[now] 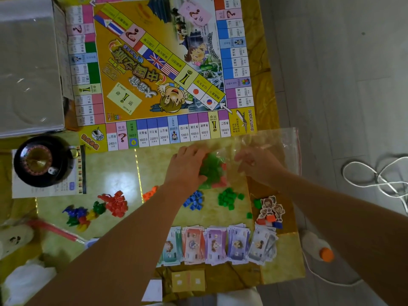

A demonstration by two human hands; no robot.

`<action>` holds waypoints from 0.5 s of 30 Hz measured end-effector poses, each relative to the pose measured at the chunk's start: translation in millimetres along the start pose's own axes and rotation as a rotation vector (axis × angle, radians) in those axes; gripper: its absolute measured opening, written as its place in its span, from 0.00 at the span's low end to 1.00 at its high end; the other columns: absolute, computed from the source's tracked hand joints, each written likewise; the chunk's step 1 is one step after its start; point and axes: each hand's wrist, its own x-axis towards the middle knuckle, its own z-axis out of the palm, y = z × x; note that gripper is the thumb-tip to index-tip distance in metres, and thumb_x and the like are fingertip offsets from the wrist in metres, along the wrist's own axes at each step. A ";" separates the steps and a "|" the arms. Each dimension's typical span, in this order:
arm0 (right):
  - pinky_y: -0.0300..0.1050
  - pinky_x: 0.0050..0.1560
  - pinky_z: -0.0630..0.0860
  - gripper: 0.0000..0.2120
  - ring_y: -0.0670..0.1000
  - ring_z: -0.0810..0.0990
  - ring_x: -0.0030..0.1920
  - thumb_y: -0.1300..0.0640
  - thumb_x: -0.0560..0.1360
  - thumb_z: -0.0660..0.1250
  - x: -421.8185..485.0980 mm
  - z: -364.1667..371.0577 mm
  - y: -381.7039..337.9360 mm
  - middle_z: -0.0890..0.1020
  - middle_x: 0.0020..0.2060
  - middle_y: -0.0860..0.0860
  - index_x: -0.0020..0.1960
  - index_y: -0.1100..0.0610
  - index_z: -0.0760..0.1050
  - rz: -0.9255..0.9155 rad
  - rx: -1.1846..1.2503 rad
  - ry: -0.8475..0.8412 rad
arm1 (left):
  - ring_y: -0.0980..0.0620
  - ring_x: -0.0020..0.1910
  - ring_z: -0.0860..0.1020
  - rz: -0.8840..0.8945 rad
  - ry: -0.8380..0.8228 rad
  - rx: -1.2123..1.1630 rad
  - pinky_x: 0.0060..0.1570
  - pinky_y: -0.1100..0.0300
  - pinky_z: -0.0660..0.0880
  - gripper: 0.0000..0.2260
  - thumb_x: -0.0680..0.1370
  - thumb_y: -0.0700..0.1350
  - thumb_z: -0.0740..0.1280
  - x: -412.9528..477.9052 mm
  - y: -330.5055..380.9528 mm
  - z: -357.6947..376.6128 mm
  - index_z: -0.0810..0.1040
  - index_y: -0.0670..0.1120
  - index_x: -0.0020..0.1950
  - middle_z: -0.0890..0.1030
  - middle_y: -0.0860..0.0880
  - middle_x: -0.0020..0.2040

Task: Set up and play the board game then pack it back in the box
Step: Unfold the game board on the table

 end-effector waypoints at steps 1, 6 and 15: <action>0.46 0.52 0.77 0.08 0.48 0.80 0.47 0.63 0.77 0.64 -0.5 0.9 -1.1 0.83 0.45 0.50 0.54 0.55 0.78 0.004 0.006 -0.014 | 0.48 0.68 0.64 0.005 -0.005 -0.007 0.67 0.52 0.64 0.32 0.72 0.49 0.72 -0.9 -0.3 0.7 0.62 0.53 0.73 0.68 0.50 0.69; 0.46 0.53 0.75 0.11 0.50 0.76 0.52 0.63 0.75 0.63 5.0 13.1 -12.5 0.76 0.51 0.51 0.56 0.55 0.76 -0.020 -0.160 0.237 | 0.45 0.73 0.58 -0.020 0.126 0.007 0.70 0.50 0.60 0.27 0.74 0.44 0.68 -6.5 -2.3 4.5 0.65 0.53 0.72 0.57 0.46 0.76; 0.53 0.59 0.73 0.10 0.52 0.75 0.53 0.62 0.76 0.63 0.2 36.3 -39.5 0.74 0.54 0.50 0.56 0.54 0.73 0.082 -0.164 0.358 | 0.43 0.66 0.66 -0.152 0.262 -0.119 0.64 0.50 0.67 0.27 0.74 0.40 0.66 -43.5 -33.3 15.2 0.66 0.48 0.73 0.65 0.42 0.70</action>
